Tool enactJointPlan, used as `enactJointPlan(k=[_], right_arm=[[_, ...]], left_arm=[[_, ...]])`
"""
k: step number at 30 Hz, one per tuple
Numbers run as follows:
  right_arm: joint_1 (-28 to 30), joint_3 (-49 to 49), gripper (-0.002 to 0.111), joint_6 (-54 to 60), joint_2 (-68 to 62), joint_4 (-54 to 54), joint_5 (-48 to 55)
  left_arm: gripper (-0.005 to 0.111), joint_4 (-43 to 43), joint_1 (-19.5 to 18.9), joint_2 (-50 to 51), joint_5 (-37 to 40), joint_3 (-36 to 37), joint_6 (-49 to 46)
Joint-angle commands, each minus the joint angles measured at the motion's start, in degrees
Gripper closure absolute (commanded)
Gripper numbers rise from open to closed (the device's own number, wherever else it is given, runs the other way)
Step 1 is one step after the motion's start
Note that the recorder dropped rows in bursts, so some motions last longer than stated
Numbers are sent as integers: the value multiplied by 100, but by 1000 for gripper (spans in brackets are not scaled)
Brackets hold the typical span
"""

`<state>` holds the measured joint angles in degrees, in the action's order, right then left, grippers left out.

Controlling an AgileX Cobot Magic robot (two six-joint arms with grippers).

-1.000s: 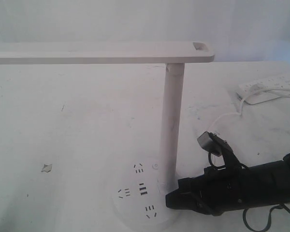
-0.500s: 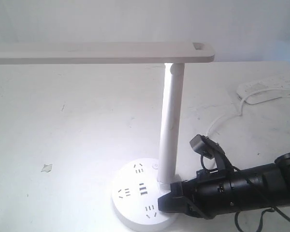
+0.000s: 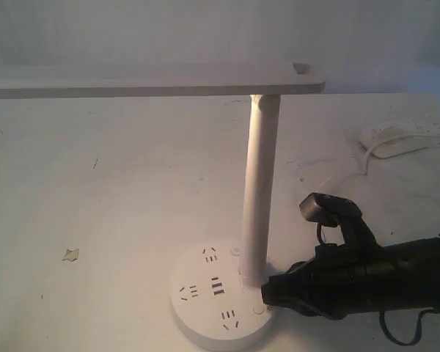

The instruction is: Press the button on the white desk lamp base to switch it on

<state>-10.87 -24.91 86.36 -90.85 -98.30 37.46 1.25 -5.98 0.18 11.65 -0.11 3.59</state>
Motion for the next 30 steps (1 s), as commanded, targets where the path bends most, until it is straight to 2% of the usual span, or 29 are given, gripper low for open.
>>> enactJointPlan(k=[1,4,9,14,20,30], right_arm=[[3,29,108,-372,590,216,100],[3,29,108,-826,1031,503,184],[3,29,108,-2057,1864,1873,162],[3,29,108,-3278,3280,3031,122],[3,29,108,-4191,5072,4089,-210],[3,29,108,-4315,6952,4255,-343]], left_arm=[[107,-3,47,-18,-9,11,0],[107,-3,47,-18,-9,11,0],[107,-3,47,-18,-9,11,0],[107,-3,47,-18,-9,11,0],[107,-3,47,-18,-9,11,0],[107,-3,47,-18,-9,11,0]])
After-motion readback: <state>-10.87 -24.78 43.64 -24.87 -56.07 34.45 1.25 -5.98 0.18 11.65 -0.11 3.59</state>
